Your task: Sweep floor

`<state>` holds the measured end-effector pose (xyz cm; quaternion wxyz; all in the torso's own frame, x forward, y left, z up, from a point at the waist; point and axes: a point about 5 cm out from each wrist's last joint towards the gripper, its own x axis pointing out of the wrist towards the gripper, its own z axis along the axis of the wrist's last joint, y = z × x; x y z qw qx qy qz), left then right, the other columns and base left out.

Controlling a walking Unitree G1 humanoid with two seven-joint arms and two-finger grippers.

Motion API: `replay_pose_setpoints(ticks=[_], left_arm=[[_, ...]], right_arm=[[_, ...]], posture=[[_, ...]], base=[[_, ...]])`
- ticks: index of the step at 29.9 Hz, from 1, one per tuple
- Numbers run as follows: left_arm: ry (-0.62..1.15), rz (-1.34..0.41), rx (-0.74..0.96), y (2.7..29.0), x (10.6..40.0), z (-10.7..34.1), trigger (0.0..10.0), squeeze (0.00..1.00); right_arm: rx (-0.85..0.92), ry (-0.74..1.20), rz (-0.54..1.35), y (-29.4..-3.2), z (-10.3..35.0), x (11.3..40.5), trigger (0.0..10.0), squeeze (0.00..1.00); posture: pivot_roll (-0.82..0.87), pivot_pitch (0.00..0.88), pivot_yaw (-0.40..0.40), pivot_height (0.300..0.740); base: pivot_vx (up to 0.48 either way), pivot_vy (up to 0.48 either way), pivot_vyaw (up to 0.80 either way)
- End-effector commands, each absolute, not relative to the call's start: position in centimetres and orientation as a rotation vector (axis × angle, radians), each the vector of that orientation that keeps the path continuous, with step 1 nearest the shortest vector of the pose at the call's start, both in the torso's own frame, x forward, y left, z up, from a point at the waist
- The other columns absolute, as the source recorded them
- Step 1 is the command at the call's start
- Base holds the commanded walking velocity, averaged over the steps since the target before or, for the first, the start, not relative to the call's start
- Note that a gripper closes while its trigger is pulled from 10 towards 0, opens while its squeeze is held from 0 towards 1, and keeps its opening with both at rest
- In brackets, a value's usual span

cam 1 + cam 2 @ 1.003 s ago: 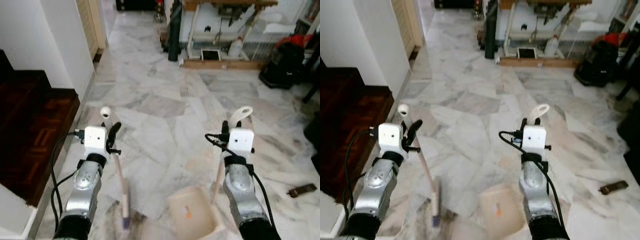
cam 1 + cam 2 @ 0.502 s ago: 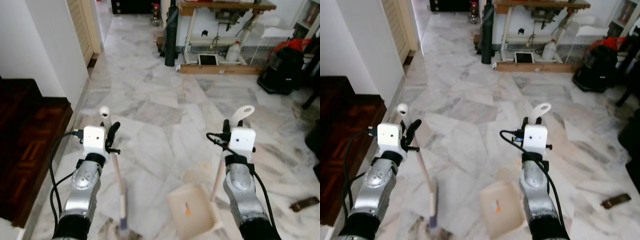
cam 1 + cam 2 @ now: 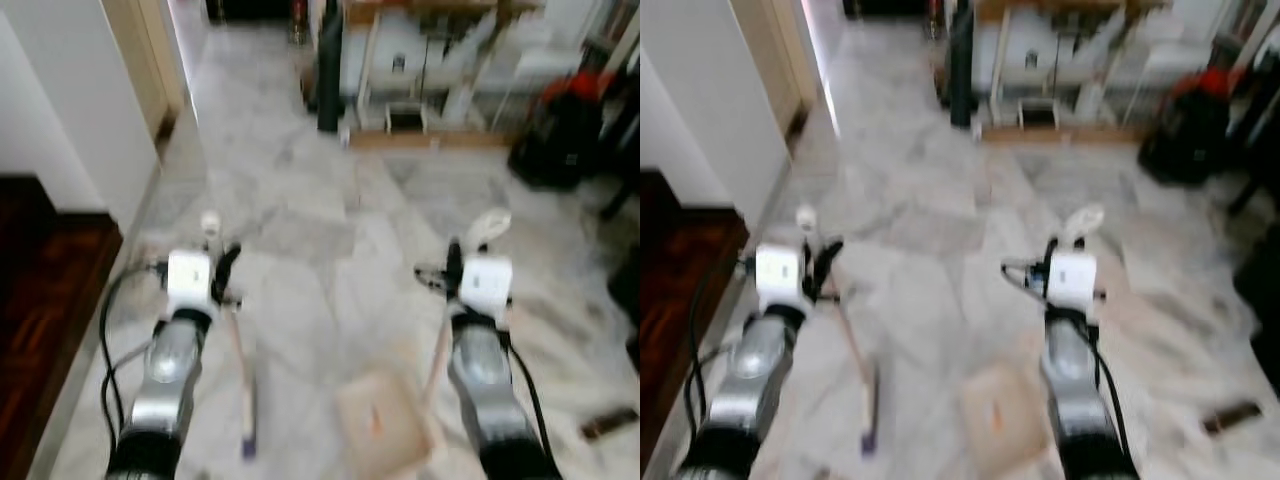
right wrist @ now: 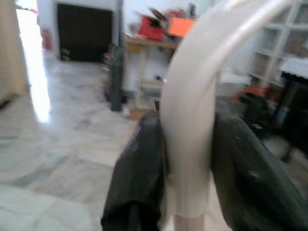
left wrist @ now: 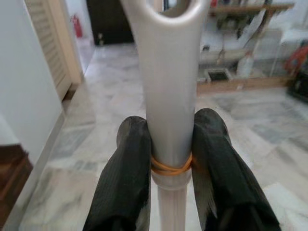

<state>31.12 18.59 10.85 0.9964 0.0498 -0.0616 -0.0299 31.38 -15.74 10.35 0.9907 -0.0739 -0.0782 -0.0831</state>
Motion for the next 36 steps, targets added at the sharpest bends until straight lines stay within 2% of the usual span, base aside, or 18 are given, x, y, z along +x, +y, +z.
replay_pose_setpoints(ticks=[1, 25, 36], left_arm=[[-0.188, -0.083, 0.107, 17.88, 31.58, 12.30, 10.0, 0.00], [-0.195, -0.086, 0.104, 17.65, 31.76, 12.42, 10.0, 0.00], [-0.196, -0.086, 0.098, 17.85, 31.83, 12.38, 10.0, 0.00]], right_arm=[[-0.128, -0.204, -0.187, -16.21, 11.36, 31.52, 10.0, 0.00], [-0.125, -0.217, -0.180, -16.12, 11.60, 31.66, 10.0, 0.00], [-0.129, -0.218, -0.193, -16.43, 11.66, 31.66, 10.0, 0.00]], posture=[[-0.03, 0.045, -0.015, 0.740], [-0.04, 0.038, -0.019, 0.740], [-0.07, 0.042, -0.006, 0.740]], base=[[0.360, 0.000, 0.00], [0.356, 0.000, 0.00], [0.000, 0.000, 0.00]])
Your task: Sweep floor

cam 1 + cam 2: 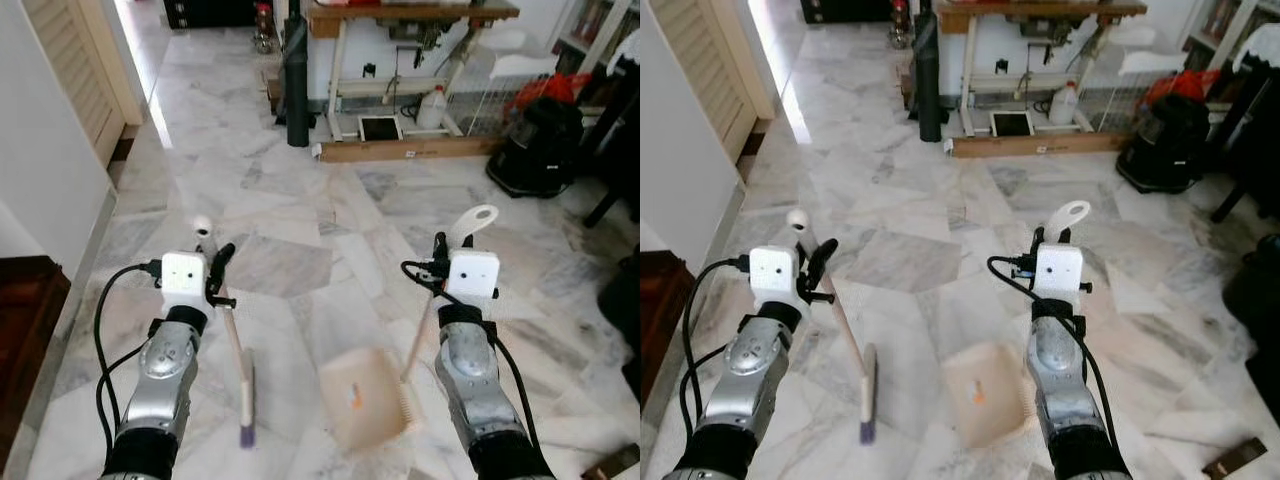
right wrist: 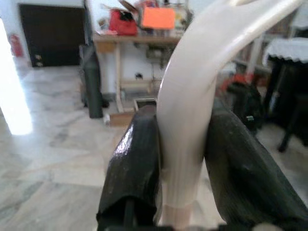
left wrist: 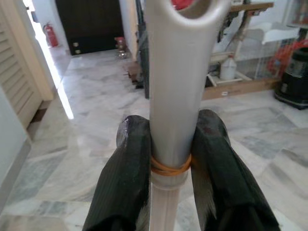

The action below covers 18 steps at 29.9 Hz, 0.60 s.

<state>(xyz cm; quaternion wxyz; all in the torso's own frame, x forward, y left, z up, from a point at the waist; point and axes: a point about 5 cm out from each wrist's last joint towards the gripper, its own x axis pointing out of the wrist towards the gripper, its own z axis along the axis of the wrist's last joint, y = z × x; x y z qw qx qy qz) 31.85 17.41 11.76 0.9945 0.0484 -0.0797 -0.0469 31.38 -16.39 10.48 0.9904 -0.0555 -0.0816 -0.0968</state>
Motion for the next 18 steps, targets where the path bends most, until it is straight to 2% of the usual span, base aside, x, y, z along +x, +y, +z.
replay_pose_setpoints(ticks=[1, 18], left_arm=[[-0.196, -0.086, 0.098, 17.89, 31.86, 12.41, 10.0, 0.00], [-0.193, -0.094, 0.106, 18.15, 32.06, 12.50, 10.0, 0.00]], right_arm=[[-0.129, -0.218, -0.193, -16.40, 11.65, 31.66, 10.0, 0.00], [-0.115, -0.211, -0.202, -16.18, 11.63, 31.84, 10.0, 0.00]], posture=[[-0.07, 0.042, -0.004, 0.740], [-0.07, 0.035, 0.008, 0.740]], base=[[0.000, 0.000, 0.00], [0.000, 0.000, 0.00]])
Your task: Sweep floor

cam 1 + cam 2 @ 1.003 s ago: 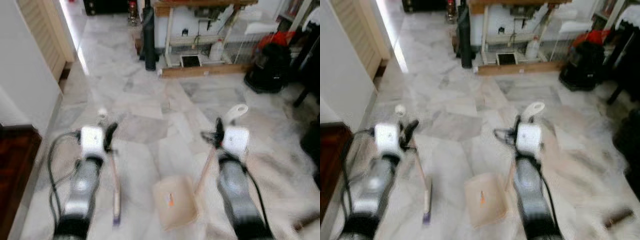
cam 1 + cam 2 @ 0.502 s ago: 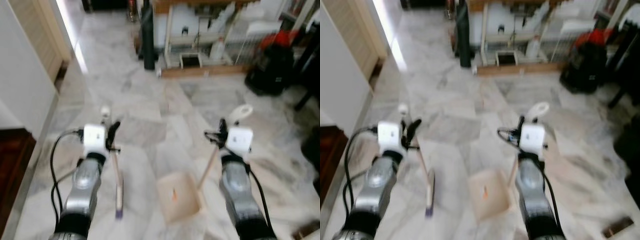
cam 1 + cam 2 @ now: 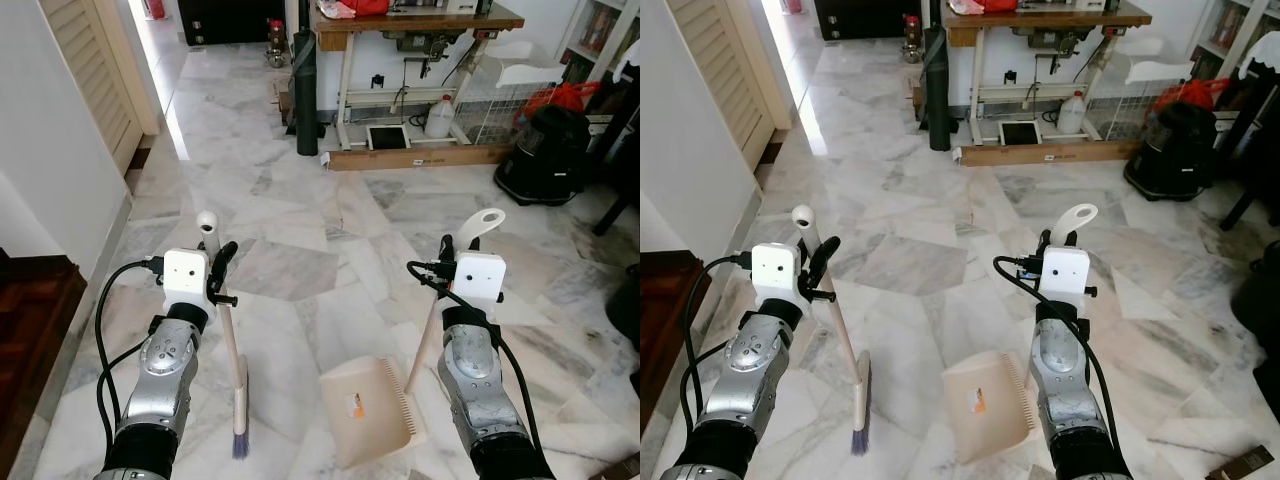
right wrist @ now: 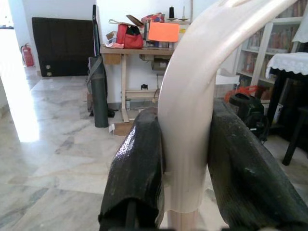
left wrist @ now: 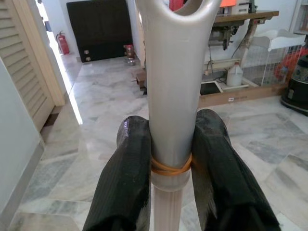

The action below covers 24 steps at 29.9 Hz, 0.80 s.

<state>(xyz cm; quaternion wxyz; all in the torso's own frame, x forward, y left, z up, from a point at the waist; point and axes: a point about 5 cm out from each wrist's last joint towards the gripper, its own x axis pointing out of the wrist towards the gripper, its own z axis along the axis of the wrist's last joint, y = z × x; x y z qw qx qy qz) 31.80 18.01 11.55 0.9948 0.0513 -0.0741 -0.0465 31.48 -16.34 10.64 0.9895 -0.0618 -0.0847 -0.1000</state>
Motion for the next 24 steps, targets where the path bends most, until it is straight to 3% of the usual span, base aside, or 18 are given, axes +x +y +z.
replay_pose_setpoints(ticks=[1, 24], left_arm=[[-0.193, -0.094, 0.106, 18.15, 32.05, 12.49, 10.0, 0.00], [-0.190, -0.103, 0.107, 18.17, 32.11, 12.49, 10.0, 0.00]], right_arm=[[-0.115, -0.209, -0.202, -16.18, 11.62, 31.84, 10.0, 0.00], [-0.116, -0.201, -0.192, -15.95, 11.50, 31.95, 10.0, 0.00]], posture=[[-0.07, 0.034, 0.009, 0.740], [-0.07, 0.029, 0.012, 0.740]], base=[[0.000, 0.000, 0.00], [0.000, 0.000, -0.77]])
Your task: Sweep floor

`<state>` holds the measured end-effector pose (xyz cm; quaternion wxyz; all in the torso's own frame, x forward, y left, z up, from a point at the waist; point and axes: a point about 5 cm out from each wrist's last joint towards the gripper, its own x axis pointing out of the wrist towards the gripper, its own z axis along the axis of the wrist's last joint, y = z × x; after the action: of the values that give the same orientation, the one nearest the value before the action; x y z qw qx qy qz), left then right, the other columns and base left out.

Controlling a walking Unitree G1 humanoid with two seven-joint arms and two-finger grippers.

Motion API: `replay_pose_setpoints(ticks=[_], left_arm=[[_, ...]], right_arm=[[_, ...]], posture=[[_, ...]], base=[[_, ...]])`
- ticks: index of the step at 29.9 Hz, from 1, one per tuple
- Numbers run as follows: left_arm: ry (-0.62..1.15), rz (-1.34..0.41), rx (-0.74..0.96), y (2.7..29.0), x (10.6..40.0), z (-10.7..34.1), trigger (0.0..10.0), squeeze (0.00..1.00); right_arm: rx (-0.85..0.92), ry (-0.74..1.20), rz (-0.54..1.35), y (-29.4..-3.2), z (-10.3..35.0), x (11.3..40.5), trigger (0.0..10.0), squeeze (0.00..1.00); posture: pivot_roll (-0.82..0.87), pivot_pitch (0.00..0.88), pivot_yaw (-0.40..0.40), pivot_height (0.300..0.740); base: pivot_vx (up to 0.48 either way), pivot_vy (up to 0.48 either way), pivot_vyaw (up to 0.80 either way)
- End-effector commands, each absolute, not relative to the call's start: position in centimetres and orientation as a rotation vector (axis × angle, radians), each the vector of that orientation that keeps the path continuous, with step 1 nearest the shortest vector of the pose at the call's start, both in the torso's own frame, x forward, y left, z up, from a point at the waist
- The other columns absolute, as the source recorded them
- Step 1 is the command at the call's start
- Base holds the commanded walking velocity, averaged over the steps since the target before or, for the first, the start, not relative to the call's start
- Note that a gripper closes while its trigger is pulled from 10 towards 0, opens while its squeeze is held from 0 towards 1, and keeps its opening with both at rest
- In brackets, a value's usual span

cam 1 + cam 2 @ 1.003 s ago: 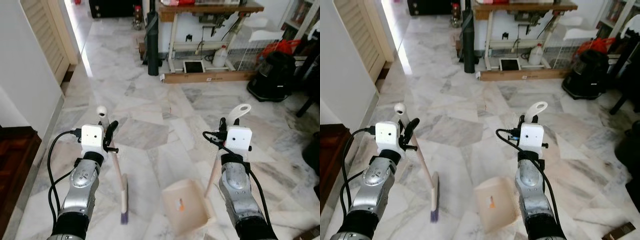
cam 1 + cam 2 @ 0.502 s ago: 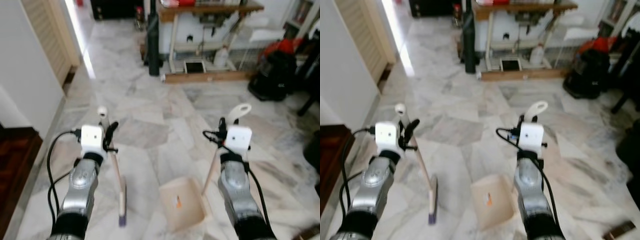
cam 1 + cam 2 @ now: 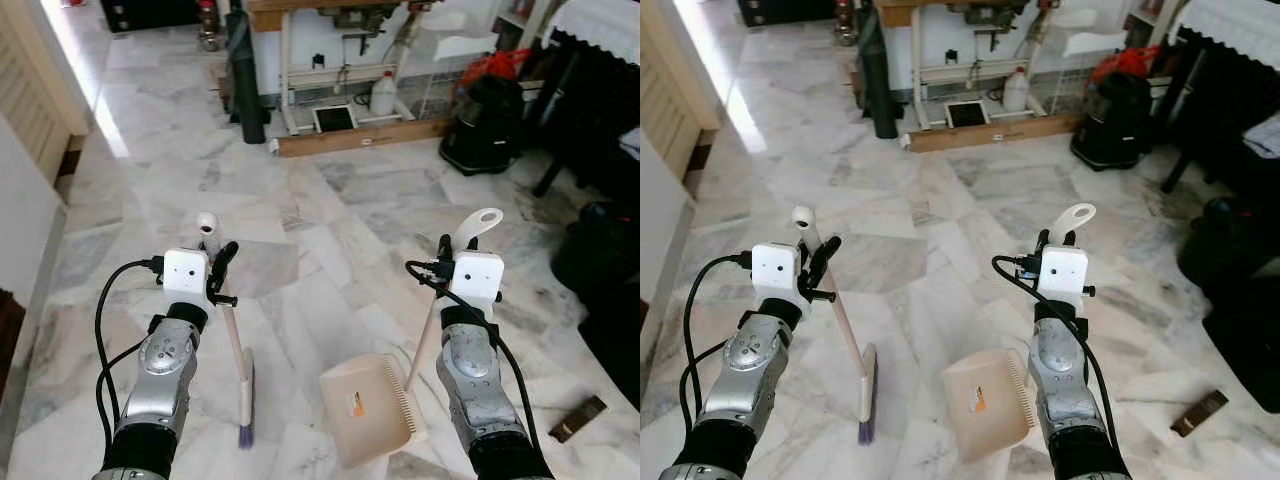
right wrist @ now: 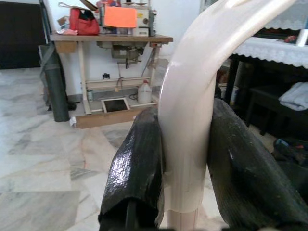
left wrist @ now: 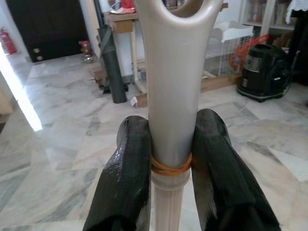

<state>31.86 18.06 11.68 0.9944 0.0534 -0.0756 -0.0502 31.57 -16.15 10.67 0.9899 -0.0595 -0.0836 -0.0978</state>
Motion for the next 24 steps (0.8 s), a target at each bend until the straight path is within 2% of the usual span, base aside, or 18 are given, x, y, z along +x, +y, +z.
replay_pose_setpoints(ticks=[1, 17, 24], left_arm=[[-0.190, -0.103, 0.107, 18.17, 32.11, 12.50, 10.0, 0.00], [-0.194, -0.113, 0.132, 17.94, 32.20, 12.72, 10.0, 0.00], [-0.196, -0.111, 0.125, 17.83, 32.07, 12.70, 10.0, 0.00]], right_arm=[[-0.116, -0.201, -0.191, -15.93, 11.51, 31.96, 10.0, 0.00], [-0.117, -0.199, -0.184, -15.80, 11.57, 31.95, 10.0, 0.00], [-0.118, -0.200, -0.183, -15.91, 11.66, 31.94, 10.0, 0.00]], posture=[[-0.07, 0.029, 0.012, 0.740], [-0.03, 0.052, 0.013, 0.740], [-0.04, 0.065, 0.004, 0.740]], base=[[0.000, 0.000, -0.80], [0.000, 0.000, -0.79], [0.000, -0.272, -0.79]])
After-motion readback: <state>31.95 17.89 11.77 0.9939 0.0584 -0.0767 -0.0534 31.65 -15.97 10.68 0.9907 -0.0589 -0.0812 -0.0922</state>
